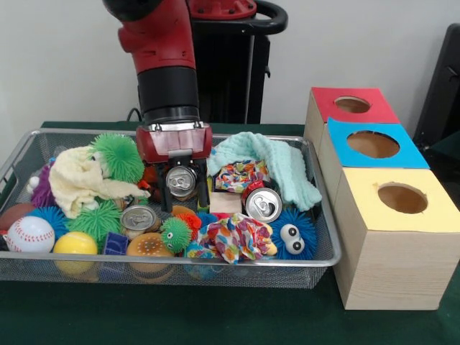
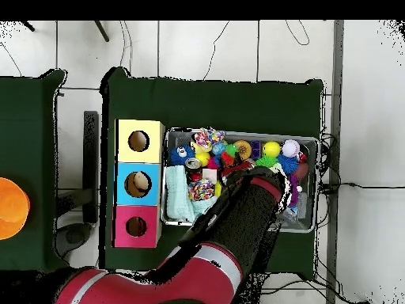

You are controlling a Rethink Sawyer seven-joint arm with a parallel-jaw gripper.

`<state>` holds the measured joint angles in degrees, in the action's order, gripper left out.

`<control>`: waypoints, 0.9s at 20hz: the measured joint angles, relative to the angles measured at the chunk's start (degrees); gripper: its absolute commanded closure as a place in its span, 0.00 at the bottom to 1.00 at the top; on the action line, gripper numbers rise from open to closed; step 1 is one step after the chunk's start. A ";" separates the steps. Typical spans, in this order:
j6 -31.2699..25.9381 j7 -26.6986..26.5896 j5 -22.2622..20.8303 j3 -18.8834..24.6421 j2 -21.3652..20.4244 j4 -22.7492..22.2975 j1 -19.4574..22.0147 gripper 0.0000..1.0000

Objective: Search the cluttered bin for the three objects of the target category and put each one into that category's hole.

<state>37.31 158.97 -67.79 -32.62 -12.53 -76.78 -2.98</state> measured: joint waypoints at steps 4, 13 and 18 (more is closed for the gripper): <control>0.00 0.00 -1.42 0.00 1.27 0.02 -1.70 0.00; -0.32 0.00 -1.72 -0.34 3.16 0.02 -3.45 0.00; -1.10 0.00 -1.72 -0.93 3.93 0.03 -3.38 0.00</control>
<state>36.20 158.97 -69.51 -33.55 -8.60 -76.75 -6.36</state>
